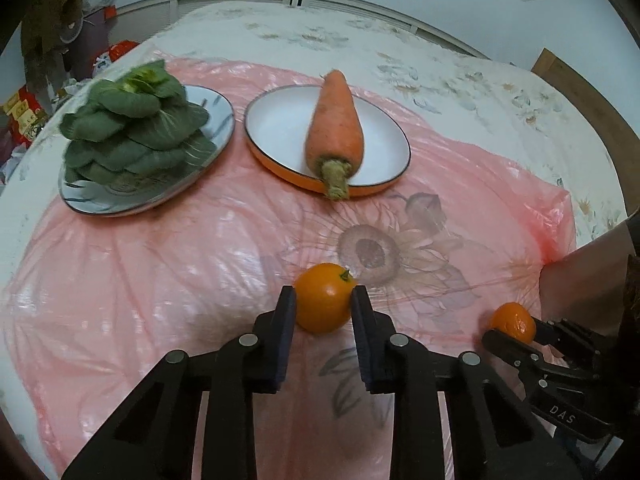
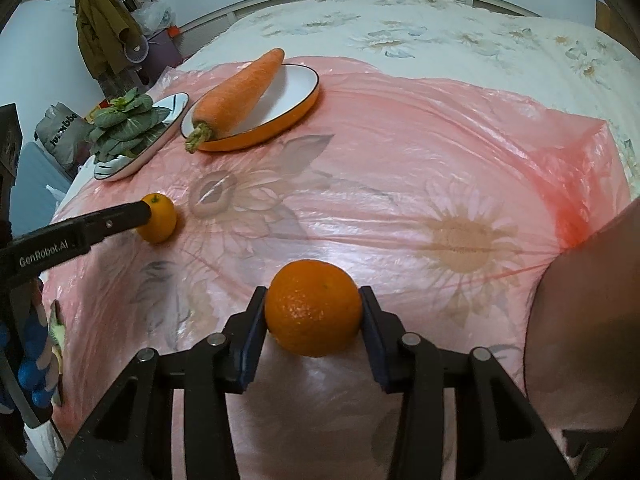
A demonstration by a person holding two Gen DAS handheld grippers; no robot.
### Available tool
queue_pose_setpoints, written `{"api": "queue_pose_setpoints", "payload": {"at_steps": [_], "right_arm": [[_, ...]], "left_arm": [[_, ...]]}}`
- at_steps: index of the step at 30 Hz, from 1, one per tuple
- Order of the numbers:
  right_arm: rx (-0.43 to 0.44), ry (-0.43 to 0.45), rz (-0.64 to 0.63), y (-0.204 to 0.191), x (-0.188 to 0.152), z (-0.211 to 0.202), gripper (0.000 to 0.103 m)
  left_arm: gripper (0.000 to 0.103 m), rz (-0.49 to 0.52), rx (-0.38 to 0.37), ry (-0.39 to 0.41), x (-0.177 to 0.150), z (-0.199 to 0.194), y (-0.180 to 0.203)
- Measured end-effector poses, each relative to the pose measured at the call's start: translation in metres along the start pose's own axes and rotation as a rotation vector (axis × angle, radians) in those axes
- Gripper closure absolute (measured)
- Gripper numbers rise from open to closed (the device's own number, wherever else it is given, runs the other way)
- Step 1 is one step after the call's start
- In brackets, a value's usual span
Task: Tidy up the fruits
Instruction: 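Carry both oranges in the two tools toward the green box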
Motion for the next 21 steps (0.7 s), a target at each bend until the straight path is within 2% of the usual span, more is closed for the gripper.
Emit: {"api": "queue_pose_setpoints", "payload": {"at_steps": [6, 9, 11, 13, 21], "right_arm": [[0.012, -0.012, 0.0, -0.008, -0.007, 0.001, 0.034], [0.01, -0.008, 0.004, -0.008, -0.008, 0.0, 0.034], [0.011, -0.009, 0.009, -0.006, -0.009, 0.0, 0.034], [0.02, -0.01, 0.015, -0.006, -0.009, 0.001, 0.034], [0.039, -0.009, 0.03, -0.002, -0.01, 0.002, 0.034]], "left_arm": [[0.08, 0.016, -0.003, -0.009, 0.0, -0.003, -0.003], [0.079, 0.023, -0.035, -0.017, 0.003, 0.0, 0.008], [0.077, 0.047, -0.039, -0.014, 0.004, 0.0, 0.017], [0.069, 0.081, -0.034, -0.01, 0.005, 0.002, 0.028], [0.069, 0.196, 0.094, -0.026, 0.005, 0.03, 0.037]]}}
Point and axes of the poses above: each gripper's, at about its wrist camera, not at the fingertips, and z roughly the way its jaws point, y to its right, x to its top, the point moved 8 cm from there along z, roughly the way its jaws point, and after that the axes turned 2 degrees about x, right-handed, at the moved point
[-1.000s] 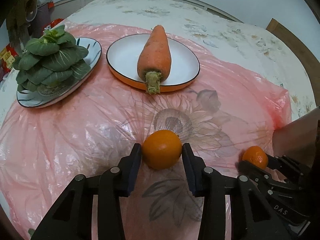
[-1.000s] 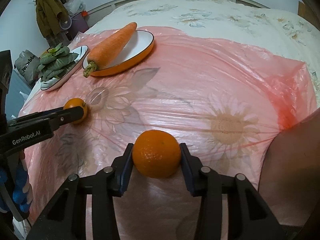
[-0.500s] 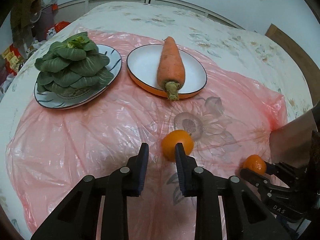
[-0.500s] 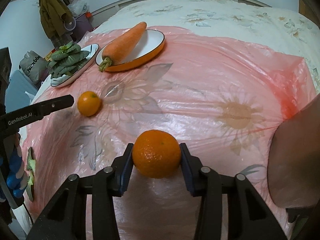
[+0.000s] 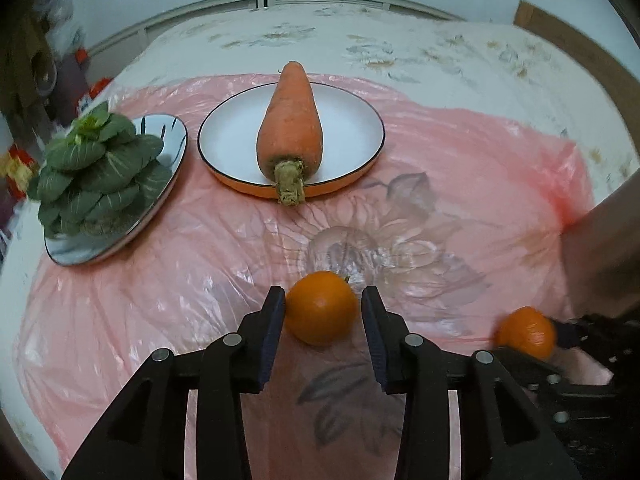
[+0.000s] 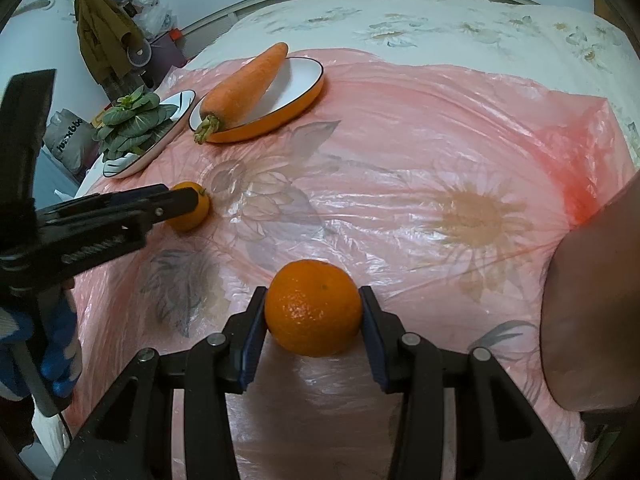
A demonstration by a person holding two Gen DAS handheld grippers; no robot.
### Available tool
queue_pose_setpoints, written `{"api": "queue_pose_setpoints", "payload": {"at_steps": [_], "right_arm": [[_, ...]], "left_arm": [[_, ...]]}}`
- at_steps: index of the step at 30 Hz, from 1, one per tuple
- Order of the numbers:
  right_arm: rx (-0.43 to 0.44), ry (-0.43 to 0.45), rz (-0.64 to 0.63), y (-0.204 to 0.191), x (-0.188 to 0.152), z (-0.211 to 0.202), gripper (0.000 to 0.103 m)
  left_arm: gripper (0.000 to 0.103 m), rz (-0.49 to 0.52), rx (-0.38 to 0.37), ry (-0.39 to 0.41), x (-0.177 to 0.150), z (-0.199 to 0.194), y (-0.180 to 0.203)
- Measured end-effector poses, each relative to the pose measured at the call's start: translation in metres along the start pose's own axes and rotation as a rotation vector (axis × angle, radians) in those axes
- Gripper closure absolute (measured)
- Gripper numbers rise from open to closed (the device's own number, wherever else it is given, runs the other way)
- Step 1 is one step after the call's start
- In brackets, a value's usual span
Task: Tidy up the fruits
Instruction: 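Carry both oranges in the two tools toward the green box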
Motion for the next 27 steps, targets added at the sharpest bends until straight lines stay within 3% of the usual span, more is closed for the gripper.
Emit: {"api": "queue_pose_setpoints", "payload": {"at_steps": [7, 10, 18, 27], "right_arm": [[0.01, -0.001, 0.003, 0.0, 0.0, 0.003, 0.034], [0.015, -0.001, 0.002, 0.001, 0.0, 0.004, 0.034], [0.025, 0.002, 0.01, 0.003, -0.001, 0.002, 0.034], [0.041, 0.013, 0.021, -0.003, -0.004, -0.009, 0.034]], "left_arm": [[0.068, 0.116, 0.017, -0.027, -0.012, 0.018, 0.017], [0.068, 0.057, -0.025, -0.022, -0.01, 0.016, 0.012], [0.068, 0.017, -0.082, 0.007, -0.006, -0.005, 0.005], [0.068, -0.034, -0.058, 0.035, -0.013, -0.029, -0.021]]}}
Point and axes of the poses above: each gripper's, at about its wrist camera, not at the fingertips, and z roughly the way its jaws point, y to its right, x to its top, the point moved 8 cm from there along z, roughly the way its jaws point, and after that the axes turned 2 degrees about x, right-handed, at the moved point
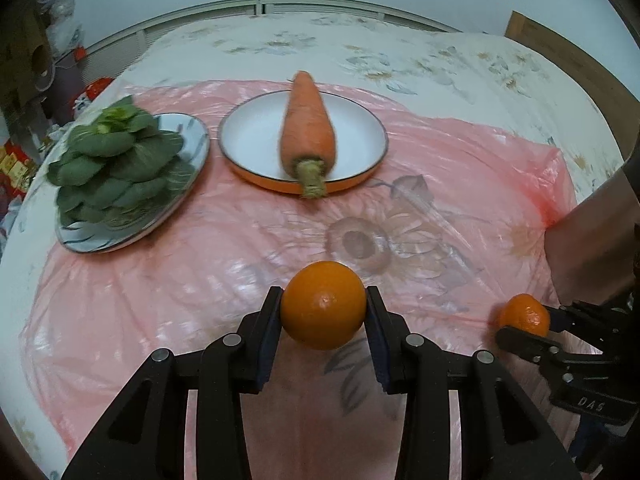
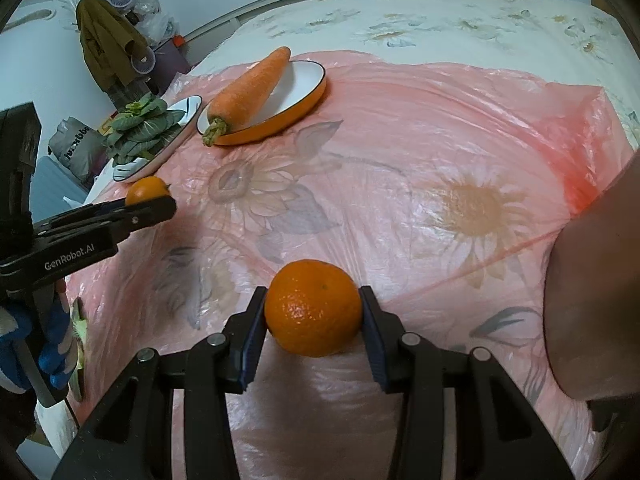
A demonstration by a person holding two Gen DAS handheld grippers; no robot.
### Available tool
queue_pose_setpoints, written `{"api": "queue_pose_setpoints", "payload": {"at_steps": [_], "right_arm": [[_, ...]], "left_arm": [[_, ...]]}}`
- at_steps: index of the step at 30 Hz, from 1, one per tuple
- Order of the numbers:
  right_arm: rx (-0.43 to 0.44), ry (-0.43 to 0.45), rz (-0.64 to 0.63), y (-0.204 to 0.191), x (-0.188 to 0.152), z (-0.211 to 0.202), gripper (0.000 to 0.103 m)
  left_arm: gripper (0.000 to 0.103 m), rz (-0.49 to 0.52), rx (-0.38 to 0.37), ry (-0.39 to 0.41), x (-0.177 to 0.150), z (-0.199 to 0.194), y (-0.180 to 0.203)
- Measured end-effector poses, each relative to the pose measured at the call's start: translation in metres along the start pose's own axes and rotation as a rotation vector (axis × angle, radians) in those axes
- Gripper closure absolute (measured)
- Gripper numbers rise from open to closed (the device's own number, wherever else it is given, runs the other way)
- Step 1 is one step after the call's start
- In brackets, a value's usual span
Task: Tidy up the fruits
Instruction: 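Carry both oranges in the two tools toward the green box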
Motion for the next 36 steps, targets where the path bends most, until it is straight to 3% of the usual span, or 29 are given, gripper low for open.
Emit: {"api": "queue_pose_setpoints", "payload": {"at_steps": [17, 29, 36], "right_arm": [[0.036, 0.023, 0.024, -0.014, -0.036, -0.04, 0.034], [0.038, 0.032, -0.009, -0.018, -0.069, -0.069, 0.034], [0.046, 0.041, -0.065, -0.026, -0.081, -0.076, 0.034]], "left_arm": [[0.068, -0.044, -0.006, 0.024, -0.026, -0.048, 0.0], [0.068, -0.071, 0.003, 0.031, -0.071, -0.083, 0.011], [0.068, -0.119, 0.048, 0.059, -0.1, -0.107, 0.001]]}}
Point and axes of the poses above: each gripper's, at about its wrist camera, not at the fingertips, and z roughly the way its jaws point, y to its right, x to its top, the point moved 8 cm from there along z, roughly the way its jaws point, and after that the axes turned 2 degrees about x, right-handed, at the moved point
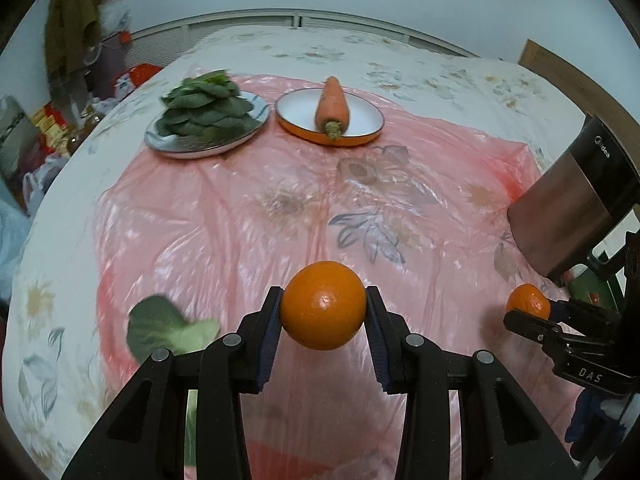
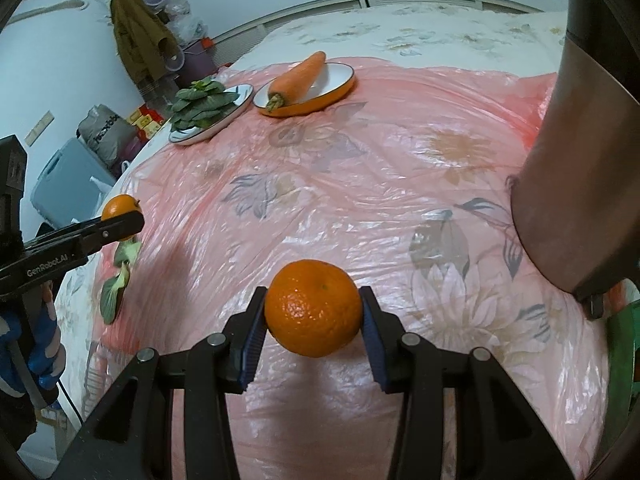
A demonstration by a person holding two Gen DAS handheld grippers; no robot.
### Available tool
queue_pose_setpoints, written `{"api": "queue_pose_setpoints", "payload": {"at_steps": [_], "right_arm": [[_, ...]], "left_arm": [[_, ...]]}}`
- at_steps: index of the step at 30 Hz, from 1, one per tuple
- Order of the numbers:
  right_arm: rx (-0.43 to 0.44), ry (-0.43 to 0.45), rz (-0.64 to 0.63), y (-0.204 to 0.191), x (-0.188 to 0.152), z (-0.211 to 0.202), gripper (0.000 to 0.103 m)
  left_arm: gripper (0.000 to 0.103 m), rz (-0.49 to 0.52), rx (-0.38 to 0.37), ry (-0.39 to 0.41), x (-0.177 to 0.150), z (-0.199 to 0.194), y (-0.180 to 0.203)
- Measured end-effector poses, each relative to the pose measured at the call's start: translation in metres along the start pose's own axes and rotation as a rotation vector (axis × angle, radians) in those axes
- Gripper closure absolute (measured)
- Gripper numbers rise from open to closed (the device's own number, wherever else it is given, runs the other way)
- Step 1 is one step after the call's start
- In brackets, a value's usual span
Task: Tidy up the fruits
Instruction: 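Carry both oranges in the two tools toward the green box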
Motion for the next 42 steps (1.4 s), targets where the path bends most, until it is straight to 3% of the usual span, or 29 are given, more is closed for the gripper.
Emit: {"api": "queue_pose_setpoints", "payload": {"at_steps": [8, 15, 24, 32, 42], "right_arm": [[0.02, 0.057, -0.061, -0.016, -0.007, -0.013, 0.034], [0.019, 0.127, -0.083, -0.027, -0.027, -0.036, 0.034], [-0.03, 0.195, -0.069, -0.038, -0.071, -0.11, 0.034], [-0.068, 0.244, -0.037, -0.026, -0.107, -0.172, 0.034], [-0.098, 0.287, -0.003, 0.002, -0.126, -0.21, 0.034]], "left_arm": [[0.068, -0.036, 0.015, 0.052, -0.02, -0.023, -0.006], [0.068, 0.0, -0.004, 0.106, -0.042, -0.043, 0.02], [0.068, 0.072, 0.017, 0.135, -0.086, -0.11, 0.069], [0.068, 0.138, 0.017, 0.16, -0.109, -0.15, 0.108], [0.068, 0.22, 0.026, 0.191, -0.113, -0.173, 0.15]]}}
Point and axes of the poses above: each gripper's, at about its wrist camera, not at the fingertips, and z roughly the way its jaws point, y to its right, x to its top, the point moved 8 cm from there along z, roughly the way its jaws point, and after that the axes turned 2 degrees about x, right-handed, at the moved point
